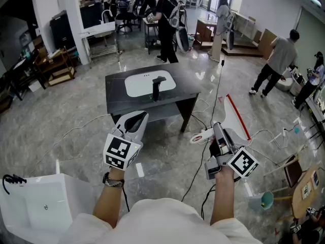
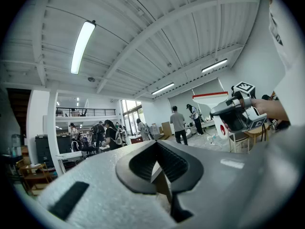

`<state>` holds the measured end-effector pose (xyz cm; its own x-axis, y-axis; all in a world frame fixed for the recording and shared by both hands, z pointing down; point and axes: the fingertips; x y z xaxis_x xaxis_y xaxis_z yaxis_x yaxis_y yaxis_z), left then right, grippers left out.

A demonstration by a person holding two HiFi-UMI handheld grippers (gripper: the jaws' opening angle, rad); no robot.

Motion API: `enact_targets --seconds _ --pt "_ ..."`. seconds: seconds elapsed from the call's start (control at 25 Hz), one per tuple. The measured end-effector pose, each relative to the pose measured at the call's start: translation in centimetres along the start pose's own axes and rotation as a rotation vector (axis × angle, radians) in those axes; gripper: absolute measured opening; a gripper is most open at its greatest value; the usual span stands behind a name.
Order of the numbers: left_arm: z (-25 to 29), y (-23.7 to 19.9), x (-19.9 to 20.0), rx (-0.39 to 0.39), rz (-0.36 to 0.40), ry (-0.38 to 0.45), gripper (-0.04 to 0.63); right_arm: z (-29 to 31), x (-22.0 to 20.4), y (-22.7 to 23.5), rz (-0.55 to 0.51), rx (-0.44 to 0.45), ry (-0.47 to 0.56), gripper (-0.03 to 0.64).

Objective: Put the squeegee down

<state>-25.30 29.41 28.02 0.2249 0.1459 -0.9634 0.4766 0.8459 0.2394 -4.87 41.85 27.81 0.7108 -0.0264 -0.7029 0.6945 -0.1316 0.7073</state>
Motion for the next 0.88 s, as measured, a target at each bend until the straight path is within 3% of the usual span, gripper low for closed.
enact_targets --seconds 0.88 --pt "5.3 1.4 -0.5 0.002 -0.024 -0.025 -0.002 1.7 3.3 4.3 -0.004 0.022 -0.015 0.031"
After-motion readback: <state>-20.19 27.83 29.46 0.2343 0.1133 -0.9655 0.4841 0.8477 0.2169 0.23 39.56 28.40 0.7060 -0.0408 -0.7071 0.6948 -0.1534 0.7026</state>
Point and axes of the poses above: the fingertips, and each gripper's own axes: z forward along the fingers, y to its right, x out of its top, and after that the axes turned 5 degrees about -y, right-handed
